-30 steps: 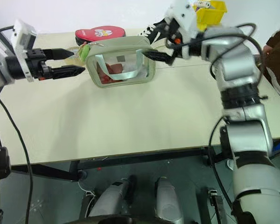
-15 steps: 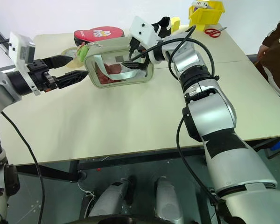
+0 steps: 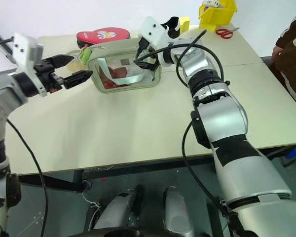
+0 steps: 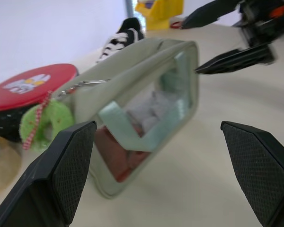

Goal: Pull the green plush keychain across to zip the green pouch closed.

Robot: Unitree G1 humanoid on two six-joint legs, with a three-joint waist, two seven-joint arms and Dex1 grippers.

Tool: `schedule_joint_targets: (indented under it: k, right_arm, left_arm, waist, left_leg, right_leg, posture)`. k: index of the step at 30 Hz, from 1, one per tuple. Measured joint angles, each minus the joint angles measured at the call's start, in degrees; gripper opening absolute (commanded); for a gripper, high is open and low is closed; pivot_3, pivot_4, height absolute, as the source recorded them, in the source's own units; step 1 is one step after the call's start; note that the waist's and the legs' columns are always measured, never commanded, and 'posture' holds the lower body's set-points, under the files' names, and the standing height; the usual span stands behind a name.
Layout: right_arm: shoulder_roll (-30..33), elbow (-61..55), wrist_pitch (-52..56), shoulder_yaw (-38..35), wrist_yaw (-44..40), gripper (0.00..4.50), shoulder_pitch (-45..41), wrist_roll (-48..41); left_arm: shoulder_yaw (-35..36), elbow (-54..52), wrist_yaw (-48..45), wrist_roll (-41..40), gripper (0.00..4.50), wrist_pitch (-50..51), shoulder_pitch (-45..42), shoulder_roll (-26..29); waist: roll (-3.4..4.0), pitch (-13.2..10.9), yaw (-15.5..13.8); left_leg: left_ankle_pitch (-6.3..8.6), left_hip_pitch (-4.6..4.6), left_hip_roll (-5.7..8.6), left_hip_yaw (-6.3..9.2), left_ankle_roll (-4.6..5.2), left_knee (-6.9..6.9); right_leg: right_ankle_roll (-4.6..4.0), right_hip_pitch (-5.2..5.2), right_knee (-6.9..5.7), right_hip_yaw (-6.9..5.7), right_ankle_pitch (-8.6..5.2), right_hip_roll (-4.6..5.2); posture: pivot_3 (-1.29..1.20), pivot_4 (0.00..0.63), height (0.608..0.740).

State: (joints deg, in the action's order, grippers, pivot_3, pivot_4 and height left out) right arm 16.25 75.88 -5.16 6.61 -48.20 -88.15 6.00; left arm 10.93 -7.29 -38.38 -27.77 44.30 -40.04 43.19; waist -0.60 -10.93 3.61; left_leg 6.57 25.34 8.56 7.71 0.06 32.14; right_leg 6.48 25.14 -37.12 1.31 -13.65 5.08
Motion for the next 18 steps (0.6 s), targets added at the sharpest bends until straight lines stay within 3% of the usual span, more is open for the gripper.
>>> schedule_joint_targets:
  k: [4,8,15,18]
  right_arm:
    - [4.74,-10.02,5.61,-2.92,-14.01,4.5,3.99,-5.18]
    - [9.31,-31.36,18.26,-2.79,-23.08,4.5,15.33,-9.67]
    - [16.1,-59.41,36.83,-3.61,-19.98,4.5,27.5,-13.24]
    - [16.84,-66.33,41.59,-4.43,-17.14,4.5,30.62,-14.77]
  left_arm:
    - [-6.85,12.37,-0.55,7.01,4.48,-9.69,-7.7,-3.25]
    - [-13.31,31.55,-5.19,14.08,4.48,-22.67,-18.93,-7.92]
    - [-21.42,65.3,-14.27,25.68,4.48,-44.69,-36.52,-14.77]
    - [-23.63,73.4,-15.58,29.93,3.59,-49.51,-39.1,-16.77]
  waist:
    - [-0.02,0.01,-0.67]
    - [-0.04,0.02,-1.51]
    - [-0.04,0.02,-0.95]
    - [-0.05,0.02,-0.87]
  left_leg:
    - [0.0,0.0,-0.01,0.0,0.02,0.05]
    - [0.01,0.1,-0.03,0.02,0.04,0.2]
    - [0.09,0.16,-0.01,-0.17,0.18,0.21]
    - [0.1,0.17,-0.03,-0.21,0.22,0.24]
  right_leg:
    - [0.0,-0.04,0.01,-0.03,0.01,0.01]
    - [-0.01,-0.02,0.0,-0.12,0.03,0.04]
    - [0.02,0.07,0.01,-0.1,0.03,0.32]
    - [0.03,0.08,0.01,-0.08,0.03,0.32]
  posture:
    - [0.0,0.15,0.74]
    - [0.0,0.15,0.74]
    - [0.0,0.15,0.74]
    - [0.0,0.15,0.74]
